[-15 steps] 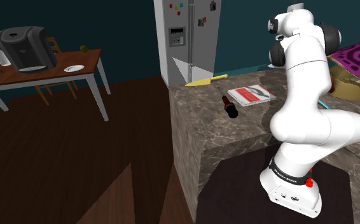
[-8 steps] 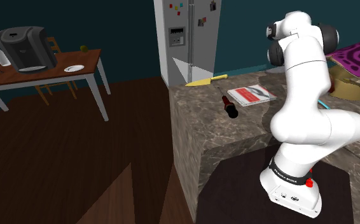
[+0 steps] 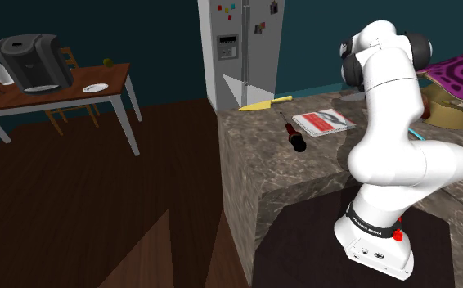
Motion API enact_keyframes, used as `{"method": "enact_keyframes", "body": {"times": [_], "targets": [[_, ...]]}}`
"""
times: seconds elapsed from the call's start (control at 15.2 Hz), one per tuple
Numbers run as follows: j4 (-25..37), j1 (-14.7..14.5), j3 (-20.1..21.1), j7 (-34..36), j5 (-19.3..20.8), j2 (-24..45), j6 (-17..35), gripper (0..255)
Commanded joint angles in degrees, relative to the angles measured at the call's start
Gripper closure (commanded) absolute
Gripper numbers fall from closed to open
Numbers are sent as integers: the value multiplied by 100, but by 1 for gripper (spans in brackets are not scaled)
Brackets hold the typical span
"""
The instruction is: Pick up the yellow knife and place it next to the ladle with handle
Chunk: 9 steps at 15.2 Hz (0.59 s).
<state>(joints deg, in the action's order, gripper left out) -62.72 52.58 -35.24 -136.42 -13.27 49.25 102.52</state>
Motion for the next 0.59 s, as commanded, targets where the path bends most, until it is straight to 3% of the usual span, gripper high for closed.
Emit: {"method": "enact_keyframes", "body": {"times": [0.0, 0.53], "targets": [[-102, -19, 18, 12, -19, 48, 142, 255], [-208, -32, 37, 19, -40, 101, 291, 255]]}}
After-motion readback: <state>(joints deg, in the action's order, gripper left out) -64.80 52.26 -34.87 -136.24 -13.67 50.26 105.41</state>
